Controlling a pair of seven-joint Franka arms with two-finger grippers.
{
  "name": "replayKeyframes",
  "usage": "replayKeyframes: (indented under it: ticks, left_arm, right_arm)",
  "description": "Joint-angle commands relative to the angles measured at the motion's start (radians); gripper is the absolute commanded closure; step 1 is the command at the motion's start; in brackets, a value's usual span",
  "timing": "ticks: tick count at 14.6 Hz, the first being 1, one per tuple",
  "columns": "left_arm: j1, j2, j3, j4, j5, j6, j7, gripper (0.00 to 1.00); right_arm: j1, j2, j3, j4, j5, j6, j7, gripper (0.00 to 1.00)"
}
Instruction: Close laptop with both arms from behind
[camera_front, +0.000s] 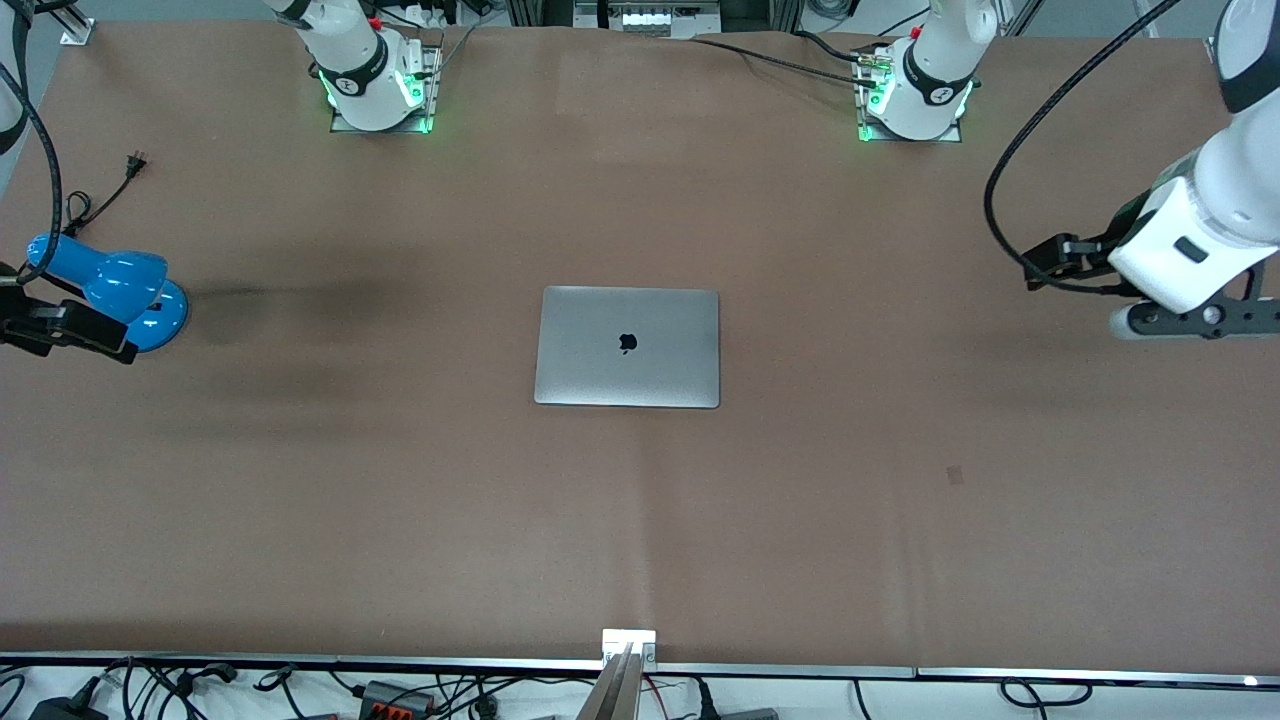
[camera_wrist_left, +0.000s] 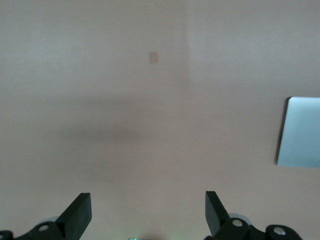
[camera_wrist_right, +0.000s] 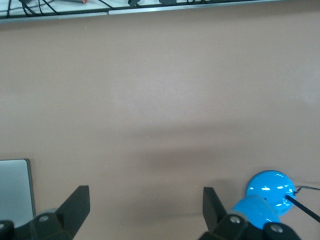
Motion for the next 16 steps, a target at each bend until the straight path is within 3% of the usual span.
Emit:
replayKeyframes:
  ticks: [1, 4, 8, 12, 16]
  left_arm:
    - [-0.062, -0.183, 0.096, -0.242, -0.019, 0.087, 0.033, 0.0]
    - [-0.131, -0.211, 0.194, -0.285, -0.025, 0.132, 0.03, 0.0]
    - [-0.121, -0.213, 0.188, -0.271, -0.034, 0.135, 0.035, 0.0]
    - [-0.064, -0.214, 0.188, -0.274, -0.109, 0.167, 0.108, 0.0]
    - [-0.067, -0.205, 0.186, -0.268, -0.106, 0.167, 0.101, 0.0]
  right_arm:
    - [-0.015, -0.088, 0.025, -0.112, -0.025, 0.013, -0.013, 0.0]
    - [-0.013, -0.143, 0.026, -0.2, -0.023, 0.022, -0.012, 0.0]
    - [-0.013, -0.215, 0.026, -0.296, -0.026, 0.027, -0.021, 0.0]
    - [-0.013, -0.271, 0.026, -0.332, -0.025, 0.01, -0.035, 0.0]
    - [-0.013, -0.281, 0.026, -0.338, -0.026, 0.001, -0.038, 0.0]
